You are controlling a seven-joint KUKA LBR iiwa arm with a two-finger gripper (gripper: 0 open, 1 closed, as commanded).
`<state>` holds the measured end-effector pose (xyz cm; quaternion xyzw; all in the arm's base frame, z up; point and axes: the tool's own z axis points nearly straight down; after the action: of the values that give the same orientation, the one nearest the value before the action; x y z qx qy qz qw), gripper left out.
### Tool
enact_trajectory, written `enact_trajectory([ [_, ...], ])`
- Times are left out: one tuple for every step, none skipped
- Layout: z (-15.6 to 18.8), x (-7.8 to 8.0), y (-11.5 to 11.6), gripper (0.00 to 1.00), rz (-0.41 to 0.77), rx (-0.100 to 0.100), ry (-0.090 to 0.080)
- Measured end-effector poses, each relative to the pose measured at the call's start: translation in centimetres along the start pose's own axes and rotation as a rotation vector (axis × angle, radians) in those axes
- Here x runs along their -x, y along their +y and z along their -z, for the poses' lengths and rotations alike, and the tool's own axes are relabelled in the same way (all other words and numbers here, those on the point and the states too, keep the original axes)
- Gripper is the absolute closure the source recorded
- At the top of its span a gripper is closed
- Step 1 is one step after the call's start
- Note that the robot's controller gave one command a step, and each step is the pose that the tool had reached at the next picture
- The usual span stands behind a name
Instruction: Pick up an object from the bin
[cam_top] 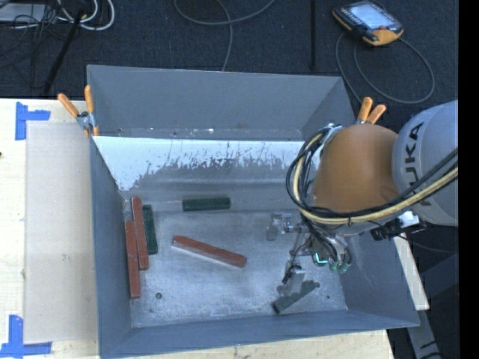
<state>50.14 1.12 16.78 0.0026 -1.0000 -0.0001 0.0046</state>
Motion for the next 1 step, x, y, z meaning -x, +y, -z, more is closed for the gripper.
enact_trajectory([
  [0.33, 0.18, 0.0, 0.0, 0.0, 0.0, -0.007],
])
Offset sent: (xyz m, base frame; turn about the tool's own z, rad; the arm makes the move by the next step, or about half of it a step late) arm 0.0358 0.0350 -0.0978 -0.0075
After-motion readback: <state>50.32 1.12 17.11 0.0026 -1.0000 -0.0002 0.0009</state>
